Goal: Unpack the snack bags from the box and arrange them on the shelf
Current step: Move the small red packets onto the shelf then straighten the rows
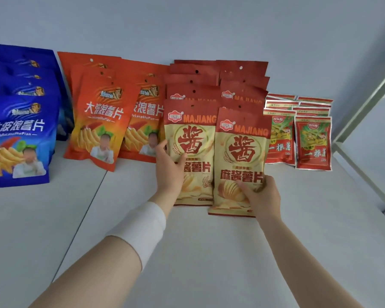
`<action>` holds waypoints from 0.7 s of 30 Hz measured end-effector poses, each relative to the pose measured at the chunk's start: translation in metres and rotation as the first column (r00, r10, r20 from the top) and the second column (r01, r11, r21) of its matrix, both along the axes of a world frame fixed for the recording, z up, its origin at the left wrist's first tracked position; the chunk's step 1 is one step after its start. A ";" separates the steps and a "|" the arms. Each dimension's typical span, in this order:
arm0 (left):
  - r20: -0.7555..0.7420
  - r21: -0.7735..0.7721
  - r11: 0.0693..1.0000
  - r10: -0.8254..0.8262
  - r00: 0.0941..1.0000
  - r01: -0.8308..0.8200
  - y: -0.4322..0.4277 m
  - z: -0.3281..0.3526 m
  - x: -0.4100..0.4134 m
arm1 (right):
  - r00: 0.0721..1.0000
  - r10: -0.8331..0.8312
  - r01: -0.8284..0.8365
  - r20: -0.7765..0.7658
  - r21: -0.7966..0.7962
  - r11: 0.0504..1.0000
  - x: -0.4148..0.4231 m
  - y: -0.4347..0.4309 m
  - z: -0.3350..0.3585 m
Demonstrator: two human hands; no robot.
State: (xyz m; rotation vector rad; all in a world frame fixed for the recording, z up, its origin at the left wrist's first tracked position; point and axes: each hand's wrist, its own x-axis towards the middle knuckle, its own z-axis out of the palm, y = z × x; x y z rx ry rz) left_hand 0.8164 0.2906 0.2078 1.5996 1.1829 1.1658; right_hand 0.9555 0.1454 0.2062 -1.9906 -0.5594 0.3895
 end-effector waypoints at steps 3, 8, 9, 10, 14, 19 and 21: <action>0.050 0.034 0.999 0.001 0.999 -0.003 0.003 -0.001 0.003 | 1.000 -0.004 0.003 0.013 0.111 0.994 0.010 0.008 0.005; 0.057 0.040 0.999 -0.006 0.998 0.004 0.007 -0.007 0.007 | 0.997 0.056 -0.064 0.052 0.163 0.984 0.020 0.022 0.003; 0.062 0.043 0.999 0.001 0.998 -0.004 0.007 -0.008 0.008 | 0.997 0.060 -0.068 0.051 0.171 0.983 0.021 0.023 0.002; 0.067 0.048 0.999 0.009 0.998 -0.012 0.006 -0.009 0.009 | 0.997 0.062 -0.070 0.052 0.179 0.981 0.022 0.024 0.000; 0.089 0.043 0.997 0.056 0.994 -0.060 0.000 -0.011 0.013 | 0.996 0.057 -0.068 0.062 0.196 0.978 0.022 0.022 -0.009; 0.061 0.068 0.993 0.092 0.994 -0.096 -0.001 -0.013 0.016 | 0.996 0.051 -0.065 0.071 0.219 0.973 0.020 0.019 -0.020; 0.047 0.074 0.991 0.106 0.993 -0.109 -0.003 -0.013 0.017 | 0.996 0.053 -0.070 0.075 0.238 0.969 0.018 0.018 -0.024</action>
